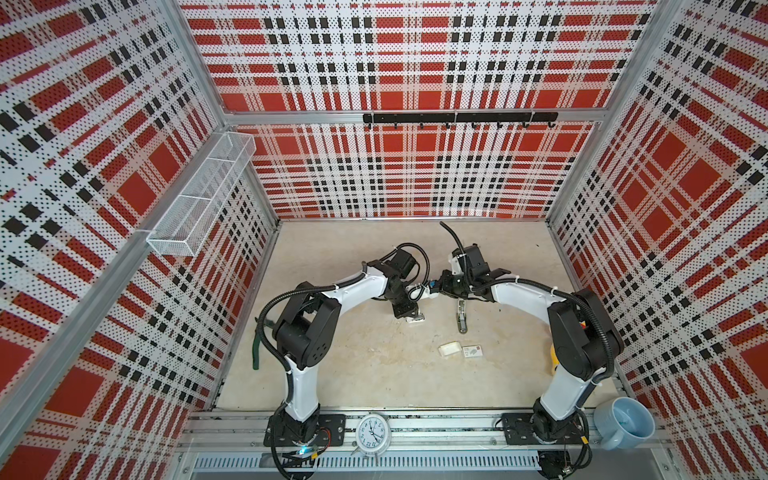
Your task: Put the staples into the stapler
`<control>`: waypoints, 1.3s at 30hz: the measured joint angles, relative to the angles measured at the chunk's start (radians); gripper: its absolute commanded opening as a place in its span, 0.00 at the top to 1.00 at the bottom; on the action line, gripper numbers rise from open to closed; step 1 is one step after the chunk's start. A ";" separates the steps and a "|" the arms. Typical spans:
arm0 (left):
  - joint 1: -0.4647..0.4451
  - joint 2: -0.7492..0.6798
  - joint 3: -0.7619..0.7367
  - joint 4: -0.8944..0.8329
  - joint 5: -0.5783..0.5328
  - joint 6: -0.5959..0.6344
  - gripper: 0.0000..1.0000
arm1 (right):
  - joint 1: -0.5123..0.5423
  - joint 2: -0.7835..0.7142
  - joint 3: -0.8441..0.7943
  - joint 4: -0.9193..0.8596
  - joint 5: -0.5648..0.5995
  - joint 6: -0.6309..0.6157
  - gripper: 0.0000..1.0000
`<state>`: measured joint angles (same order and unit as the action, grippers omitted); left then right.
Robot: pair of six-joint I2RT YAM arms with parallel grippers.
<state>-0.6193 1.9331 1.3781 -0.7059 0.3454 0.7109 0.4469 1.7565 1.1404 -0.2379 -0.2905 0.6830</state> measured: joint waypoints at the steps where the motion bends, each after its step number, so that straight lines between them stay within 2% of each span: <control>1: 0.000 0.001 0.000 0.000 0.000 0.001 0.81 | -0.010 -0.006 0.014 -0.014 0.002 -0.003 0.81; 6: -0.006 0.012 0.006 -0.001 -0.005 0.002 0.81 | -0.065 -0.058 0.080 -0.072 0.017 -0.030 0.81; 12: -0.031 0.051 0.038 -0.009 -0.035 0.006 0.82 | -0.121 -0.210 0.072 -0.153 0.035 -0.064 0.80; 19: -0.062 0.084 0.077 -0.041 -0.090 0.026 0.84 | -0.131 -0.436 -0.077 -0.200 0.050 -0.069 0.79; 25: -0.087 0.097 0.091 -0.055 -0.147 0.051 0.85 | -0.131 -0.548 -0.217 -0.249 0.056 -0.062 0.80; 39: -0.121 0.188 0.245 -0.208 -0.231 0.094 0.89 | -0.131 -0.763 -0.301 -0.413 0.077 -0.098 0.81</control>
<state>-0.7406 2.1208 1.6230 -0.9142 0.1146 0.8051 0.3157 0.9936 0.8391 -0.6510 -0.2131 0.5850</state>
